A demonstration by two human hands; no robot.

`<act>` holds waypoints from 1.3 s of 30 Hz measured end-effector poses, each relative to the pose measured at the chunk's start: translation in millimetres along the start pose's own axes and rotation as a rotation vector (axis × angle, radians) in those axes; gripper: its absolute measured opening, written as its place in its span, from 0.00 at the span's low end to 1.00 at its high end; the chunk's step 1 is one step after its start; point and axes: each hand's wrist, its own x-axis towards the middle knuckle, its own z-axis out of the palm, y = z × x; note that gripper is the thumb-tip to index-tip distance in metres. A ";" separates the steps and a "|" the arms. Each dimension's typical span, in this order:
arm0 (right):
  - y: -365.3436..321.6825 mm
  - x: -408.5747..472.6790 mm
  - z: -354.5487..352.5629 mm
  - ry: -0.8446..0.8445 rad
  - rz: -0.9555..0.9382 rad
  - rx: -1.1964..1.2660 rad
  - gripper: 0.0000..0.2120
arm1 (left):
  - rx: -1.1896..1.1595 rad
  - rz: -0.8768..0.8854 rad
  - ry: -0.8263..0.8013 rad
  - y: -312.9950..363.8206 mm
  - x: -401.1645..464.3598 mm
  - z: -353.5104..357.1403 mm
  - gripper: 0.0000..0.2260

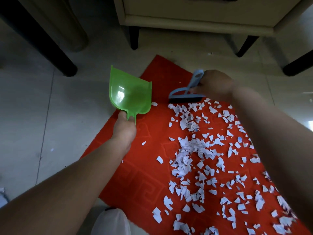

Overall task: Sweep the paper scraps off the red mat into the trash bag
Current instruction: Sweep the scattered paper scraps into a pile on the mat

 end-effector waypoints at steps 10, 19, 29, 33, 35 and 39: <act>-13.0 27.4 10.8 0.287 0.122 0.098 0.16 | 0.023 0.012 0.015 1.0 -4.1 1.2 0.14; -6.8 9.6 -7.1 0.026 -0.050 0.172 0.15 | 0.011 0.002 0.020 -1.2 -0.5 -1.1 0.14; -21.4 24.6 20.9 0.182 0.112 0.264 0.19 | -0.009 0.014 0.040 -3.0 -1.3 -0.5 0.14; -20.7 3.9 6.4 -0.050 -0.041 0.213 0.16 | -0.013 0.014 0.037 -3.5 0.0 -1.4 0.14; -18.8 -6.6 -5.0 -0.058 -0.106 0.215 0.14 | -0.019 0.010 0.038 -3.8 1.0 -2.3 0.14; -14.1 1.9 -7.4 0.185 -0.043 0.339 0.15 | -0.026 0.009 0.031 -4.7 -0.5 -1.7 0.14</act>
